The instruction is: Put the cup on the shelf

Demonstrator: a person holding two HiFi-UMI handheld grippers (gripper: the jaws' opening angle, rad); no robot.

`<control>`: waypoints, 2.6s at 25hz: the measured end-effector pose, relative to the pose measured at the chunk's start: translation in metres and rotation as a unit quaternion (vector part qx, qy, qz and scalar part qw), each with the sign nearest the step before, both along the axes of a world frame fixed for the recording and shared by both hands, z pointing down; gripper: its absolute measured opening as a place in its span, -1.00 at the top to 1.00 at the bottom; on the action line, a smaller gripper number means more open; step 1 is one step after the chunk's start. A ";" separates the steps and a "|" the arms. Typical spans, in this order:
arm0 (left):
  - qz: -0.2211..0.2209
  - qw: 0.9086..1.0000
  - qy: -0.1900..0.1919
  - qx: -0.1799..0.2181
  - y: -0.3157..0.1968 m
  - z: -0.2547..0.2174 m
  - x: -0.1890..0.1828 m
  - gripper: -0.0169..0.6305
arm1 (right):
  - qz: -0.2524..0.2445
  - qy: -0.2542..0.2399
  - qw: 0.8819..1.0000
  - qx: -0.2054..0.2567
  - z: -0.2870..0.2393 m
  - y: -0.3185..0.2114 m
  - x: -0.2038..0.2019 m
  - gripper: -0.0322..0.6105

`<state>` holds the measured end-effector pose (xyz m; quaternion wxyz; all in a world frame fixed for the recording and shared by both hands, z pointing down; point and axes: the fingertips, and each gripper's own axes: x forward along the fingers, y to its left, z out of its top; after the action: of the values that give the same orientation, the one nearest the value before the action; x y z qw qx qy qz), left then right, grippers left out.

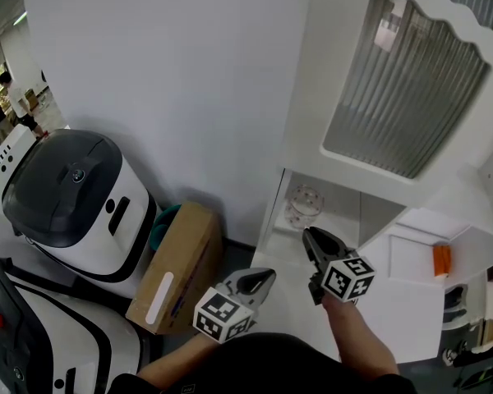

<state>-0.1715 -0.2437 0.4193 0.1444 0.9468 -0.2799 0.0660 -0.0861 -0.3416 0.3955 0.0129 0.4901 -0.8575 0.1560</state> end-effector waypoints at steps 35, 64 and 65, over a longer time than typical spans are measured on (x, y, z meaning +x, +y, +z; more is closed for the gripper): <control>0.030 1.000 0.006 0.006 0.014 -0.003 0.004 0.94 | 0.026 -0.011 0.999 -0.042 0.001 -0.042 -0.005 0.73; -0.030 0.999 -0.009 -0.018 0.098 -0.002 0.068 0.94 | -0.164 -0.084 0.983 0.009 0.003 0.221 0.023 0.81; -0.027 0.999 -0.009 -0.015 0.099 -0.005 0.065 0.94 | -0.160 -0.086 0.983 0.015 -0.002 0.222 0.023 0.81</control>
<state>-0.1066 -0.1446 0.4145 0.1579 0.9360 -0.3054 0.0748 -0.0626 -0.1195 0.3932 -0.0438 0.3313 -0.9251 0.1805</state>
